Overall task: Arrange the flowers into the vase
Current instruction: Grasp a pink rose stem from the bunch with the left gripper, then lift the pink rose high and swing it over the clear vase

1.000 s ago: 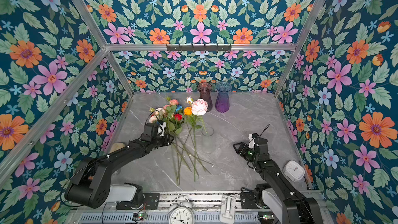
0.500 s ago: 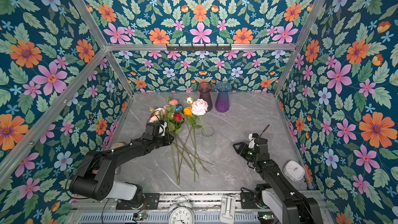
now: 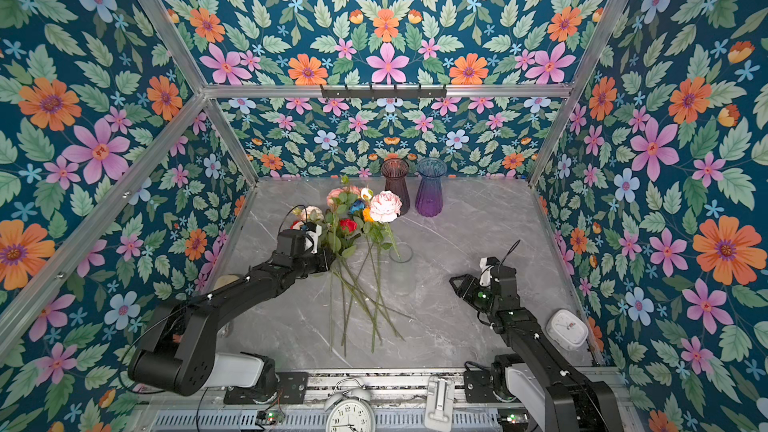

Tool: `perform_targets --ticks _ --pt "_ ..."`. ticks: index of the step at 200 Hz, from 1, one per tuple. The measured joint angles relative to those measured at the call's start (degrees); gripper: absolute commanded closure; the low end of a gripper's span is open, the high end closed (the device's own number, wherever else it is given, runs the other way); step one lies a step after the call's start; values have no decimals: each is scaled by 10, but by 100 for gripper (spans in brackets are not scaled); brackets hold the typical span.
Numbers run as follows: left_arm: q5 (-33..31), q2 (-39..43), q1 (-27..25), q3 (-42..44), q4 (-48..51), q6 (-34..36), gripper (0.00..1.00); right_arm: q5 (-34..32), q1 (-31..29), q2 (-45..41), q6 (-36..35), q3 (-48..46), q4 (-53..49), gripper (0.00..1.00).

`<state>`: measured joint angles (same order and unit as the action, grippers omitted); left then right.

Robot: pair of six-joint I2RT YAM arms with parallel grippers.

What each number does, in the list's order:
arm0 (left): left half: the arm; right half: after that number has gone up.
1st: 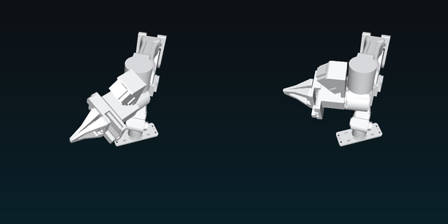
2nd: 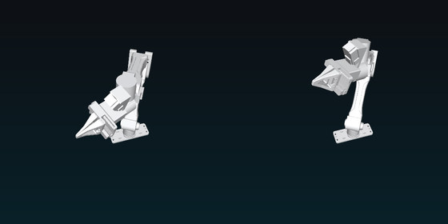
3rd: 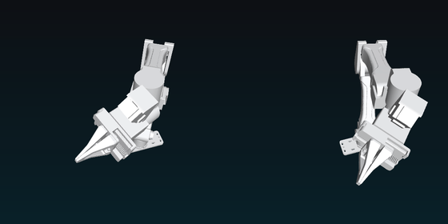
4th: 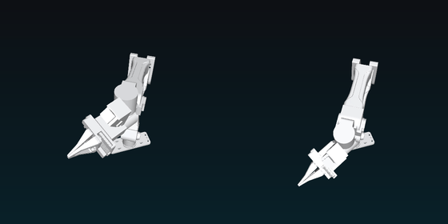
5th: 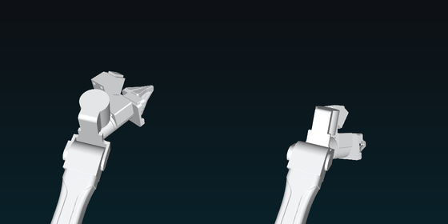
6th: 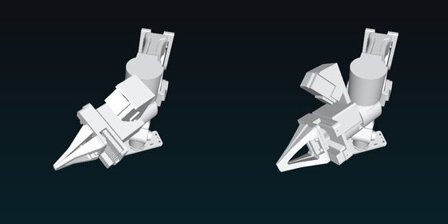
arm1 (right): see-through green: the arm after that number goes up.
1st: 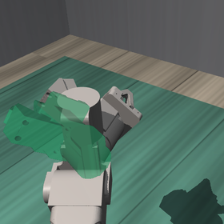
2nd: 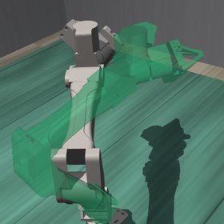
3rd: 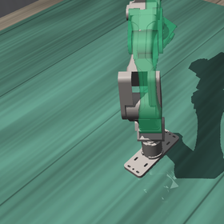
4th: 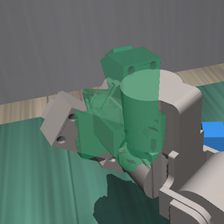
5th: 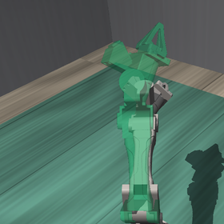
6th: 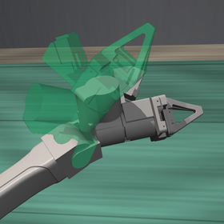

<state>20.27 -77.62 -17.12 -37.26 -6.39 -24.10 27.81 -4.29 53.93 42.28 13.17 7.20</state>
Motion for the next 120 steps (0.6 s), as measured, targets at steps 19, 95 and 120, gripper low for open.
perform_targets --ticks 19,95,120 --pt "7 43 0 -9 0 -11 100 0 0 2 0 0 0 45" --pt "29 265 0 -22 -127 -97 100 2 0 26 0 4 2 45" --pt "37 304 0 -19 -230 -137 100 3 0 29 0 6 3 45"
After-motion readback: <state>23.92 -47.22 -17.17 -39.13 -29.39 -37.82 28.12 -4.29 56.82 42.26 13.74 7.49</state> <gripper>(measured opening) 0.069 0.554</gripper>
